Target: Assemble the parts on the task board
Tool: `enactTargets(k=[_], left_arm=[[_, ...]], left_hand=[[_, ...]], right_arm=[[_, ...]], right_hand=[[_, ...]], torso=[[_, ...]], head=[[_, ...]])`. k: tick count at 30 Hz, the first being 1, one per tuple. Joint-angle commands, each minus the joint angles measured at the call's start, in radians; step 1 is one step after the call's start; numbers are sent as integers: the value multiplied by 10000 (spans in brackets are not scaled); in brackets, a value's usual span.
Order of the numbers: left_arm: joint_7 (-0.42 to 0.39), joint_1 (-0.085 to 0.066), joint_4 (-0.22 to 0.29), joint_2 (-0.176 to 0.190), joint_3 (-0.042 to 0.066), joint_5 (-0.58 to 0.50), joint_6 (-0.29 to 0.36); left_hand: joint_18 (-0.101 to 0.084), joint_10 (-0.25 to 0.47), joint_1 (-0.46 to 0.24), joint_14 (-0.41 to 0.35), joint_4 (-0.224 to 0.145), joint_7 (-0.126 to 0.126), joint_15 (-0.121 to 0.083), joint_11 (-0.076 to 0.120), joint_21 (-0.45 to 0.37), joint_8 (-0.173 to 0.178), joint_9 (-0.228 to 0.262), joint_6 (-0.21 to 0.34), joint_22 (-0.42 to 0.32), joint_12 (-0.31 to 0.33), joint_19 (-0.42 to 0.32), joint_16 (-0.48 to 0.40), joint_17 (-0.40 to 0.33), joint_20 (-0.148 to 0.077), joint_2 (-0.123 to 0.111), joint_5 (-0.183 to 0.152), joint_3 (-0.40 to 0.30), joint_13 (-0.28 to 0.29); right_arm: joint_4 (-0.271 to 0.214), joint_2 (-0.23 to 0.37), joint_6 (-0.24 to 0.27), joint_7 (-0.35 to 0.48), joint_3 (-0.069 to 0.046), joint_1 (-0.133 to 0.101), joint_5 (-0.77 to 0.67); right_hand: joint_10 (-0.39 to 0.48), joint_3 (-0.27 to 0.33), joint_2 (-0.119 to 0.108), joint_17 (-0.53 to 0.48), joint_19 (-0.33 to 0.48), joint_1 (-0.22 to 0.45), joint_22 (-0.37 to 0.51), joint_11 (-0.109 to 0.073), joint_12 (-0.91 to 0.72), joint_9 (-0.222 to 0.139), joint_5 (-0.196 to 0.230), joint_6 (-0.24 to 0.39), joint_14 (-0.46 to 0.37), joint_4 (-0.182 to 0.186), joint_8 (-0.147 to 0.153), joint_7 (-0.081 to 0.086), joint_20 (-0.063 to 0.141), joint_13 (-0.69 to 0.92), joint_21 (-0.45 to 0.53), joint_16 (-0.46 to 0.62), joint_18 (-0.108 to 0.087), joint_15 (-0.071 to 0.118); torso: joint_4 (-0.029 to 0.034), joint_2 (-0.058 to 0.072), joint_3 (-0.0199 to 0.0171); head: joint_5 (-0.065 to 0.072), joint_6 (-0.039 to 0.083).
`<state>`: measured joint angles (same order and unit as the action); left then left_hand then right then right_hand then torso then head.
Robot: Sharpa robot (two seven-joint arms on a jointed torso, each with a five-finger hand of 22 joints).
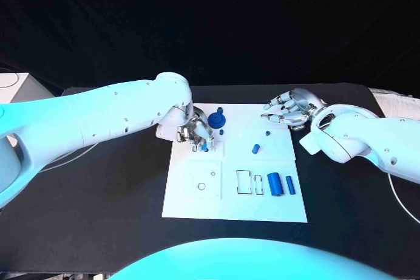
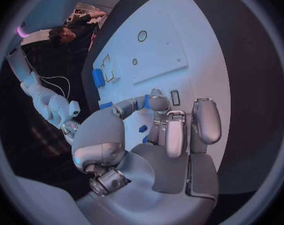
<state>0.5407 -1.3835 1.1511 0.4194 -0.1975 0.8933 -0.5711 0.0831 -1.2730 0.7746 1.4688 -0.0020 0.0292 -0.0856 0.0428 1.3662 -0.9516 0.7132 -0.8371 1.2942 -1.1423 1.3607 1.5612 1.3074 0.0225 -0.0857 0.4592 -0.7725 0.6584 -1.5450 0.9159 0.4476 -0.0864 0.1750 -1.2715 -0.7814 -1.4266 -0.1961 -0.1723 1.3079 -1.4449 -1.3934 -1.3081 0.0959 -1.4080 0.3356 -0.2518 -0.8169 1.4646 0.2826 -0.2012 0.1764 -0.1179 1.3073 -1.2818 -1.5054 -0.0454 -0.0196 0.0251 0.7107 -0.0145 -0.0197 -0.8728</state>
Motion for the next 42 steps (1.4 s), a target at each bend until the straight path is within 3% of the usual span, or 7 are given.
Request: enactTargets(k=[1, 11, 35, 42], left_arm=[[231, 252, -3, 28, -177, 386, -264], [208, 254, 33, 107, -178, 737, -74], [200, 257, -66, 214, -175, 1269, -7], [200, 259, -58, 282, -164, 1380, 34]], left_hand=[[-82, 82, -100, 963, 190, -58, -62, 0, -51, 48, -38, -10, -28, 23, -18, -13, 2449, 36, -213, -69, 314, -9], [-82, 97, -190, 964, 788, -57, -61, -4, -88, 60, -110, -88, -45, -3, 2, -12, 2453, 32, -250, -141, 1129, 23], [-95, 56, -195, 980, 1228, -75, -72, 9, -62, 41, -145, -162, 3, -43, 59, 17, 2503, 24, -158, -181, 1558, 90], [-100, 28, -148, 983, 1657, -89, -85, 22, -65, 23, -175, -212, 16, -49, 85, 24, 2514, 9, -249, -312, 2247, 115]], right_arm=[[-19, 11, -32, 86, -3, 4, -76], [-24, 21, -26, 94, -3, 4, -76], [-57, 33, -35, 89, -3, 4, -76], [-54, 37, -40, 91, -3, 4, -75]], right_hand=[[39, 71, 1, 1306, 24, 77, -922, -48, 2, -10, -67, 51, 703, 0, -34, 14, 27, 1044, 44, 57, -197, 62], [39, 71, 1, 1306, 24, 77, -922, -48, 2, -10, -67, 51, 703, 0, -34, 14, 27, 1044, 44, 57, -197, 62], [48, 82, -8, 1299, 32, 80, -913, -48, 11, -13, -61, 56, 700, 2, -43, 14, 28, 1034, 65, 63, -201, 62], [48, 82, -8, 1299, 32, 80, -913, -48, 11, -13, -61, 56, 700, 2, -43, 14, 28, 1034, 65, 63, -201, 62]], torso=[[3, 12, 3], [10, 7, 8], [-6, 8, 7], [2, 13, 6]], head=[[-3, 2], [-8, 2], [1, 2], [18, 2]])
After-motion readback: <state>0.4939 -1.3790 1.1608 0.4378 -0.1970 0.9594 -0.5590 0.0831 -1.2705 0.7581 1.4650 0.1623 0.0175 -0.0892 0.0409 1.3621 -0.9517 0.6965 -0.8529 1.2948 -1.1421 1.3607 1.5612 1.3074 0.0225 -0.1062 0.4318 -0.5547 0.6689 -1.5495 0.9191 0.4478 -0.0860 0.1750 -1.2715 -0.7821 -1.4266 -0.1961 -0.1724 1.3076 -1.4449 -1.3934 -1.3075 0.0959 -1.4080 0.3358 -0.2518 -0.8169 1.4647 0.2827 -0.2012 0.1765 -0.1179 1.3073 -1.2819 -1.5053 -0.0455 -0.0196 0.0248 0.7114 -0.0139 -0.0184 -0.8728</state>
